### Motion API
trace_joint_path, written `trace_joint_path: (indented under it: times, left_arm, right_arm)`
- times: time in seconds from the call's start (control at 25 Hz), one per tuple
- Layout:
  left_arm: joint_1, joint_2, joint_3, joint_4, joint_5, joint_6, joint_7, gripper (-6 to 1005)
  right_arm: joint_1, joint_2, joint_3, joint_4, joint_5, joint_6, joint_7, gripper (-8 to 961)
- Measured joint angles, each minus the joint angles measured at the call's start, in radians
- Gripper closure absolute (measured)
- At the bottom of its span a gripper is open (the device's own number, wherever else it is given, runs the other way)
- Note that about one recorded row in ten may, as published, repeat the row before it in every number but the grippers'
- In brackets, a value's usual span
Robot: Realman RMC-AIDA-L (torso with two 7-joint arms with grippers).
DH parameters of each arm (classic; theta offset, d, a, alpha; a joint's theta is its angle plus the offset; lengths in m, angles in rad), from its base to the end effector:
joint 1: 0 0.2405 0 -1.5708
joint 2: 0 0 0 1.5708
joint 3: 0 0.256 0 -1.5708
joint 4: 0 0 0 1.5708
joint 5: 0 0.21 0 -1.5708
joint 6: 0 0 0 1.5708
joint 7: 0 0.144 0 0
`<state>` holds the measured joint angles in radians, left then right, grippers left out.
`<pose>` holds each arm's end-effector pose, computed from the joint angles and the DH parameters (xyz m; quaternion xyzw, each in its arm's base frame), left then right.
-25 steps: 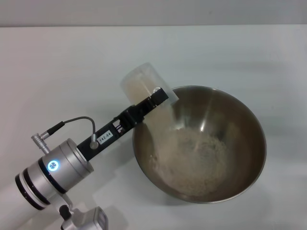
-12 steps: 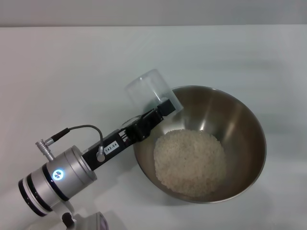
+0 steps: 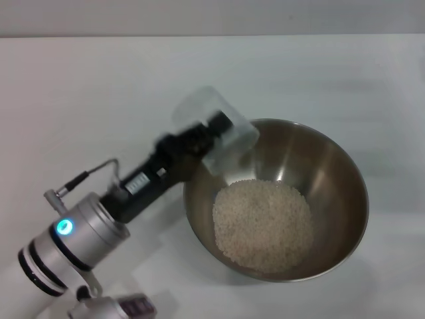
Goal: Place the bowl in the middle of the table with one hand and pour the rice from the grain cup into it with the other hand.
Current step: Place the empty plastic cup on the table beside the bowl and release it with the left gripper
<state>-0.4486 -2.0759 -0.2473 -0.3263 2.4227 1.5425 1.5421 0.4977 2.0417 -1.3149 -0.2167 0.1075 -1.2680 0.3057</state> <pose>-0.2141 0.2516 -0.0897 -0.5738 0.5954 -0.0827 0.5562 0.3106 0.3713 0.0807 -0.5762 0.1785 0.4168 0.6800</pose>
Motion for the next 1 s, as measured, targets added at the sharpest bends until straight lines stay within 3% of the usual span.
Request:
trace_joint_path:
  times: [0.36,0.44,0.48,0.56,0.76,1.0]
  left_arm:
    - [0.111,-0.005,-0.311,-0.043,-0.033,-0.004,-0.891,950]
    - [0.13,-0.005,-0.339,-0.045,-0.074,-0.037,-1.074,950]
    - [0.13,-0.005,-0.339,-0.045,-0.074,-0.037,-1.074,949]
    - [0.144,-0.005,-0.343,-0.045,-0.155,-0.154,-1.282,949]
    - [0.15,-0.004,-0.35,-0.054,-0.198,-0.309,-1.427,947]
    - [0.144,-0.004,-0.354,-0.048,-0.225,-0.403,-1.494,945]
  right_arm:
    - [0.019,0.007,-0.02,-0.01,-0.03,0.066,0.081,442]
    - [0.016,0.007,-0.025,-0.01,-0.032,0.065,0.093,442]
    - [0.013,0.007,-0.028,-0.01,-0.032,0.064,0.102,442]
    - [0.003,0.009,-0.03,-0.012,-0.033,0.06,0.114,442]
    - [-0.012,0.02,-0.027,-0.013,-0.033,0.04,0.115,442]
    - [-0.019,0.022,-0.025,-0.014,-0.034,0.026,0.115,442]
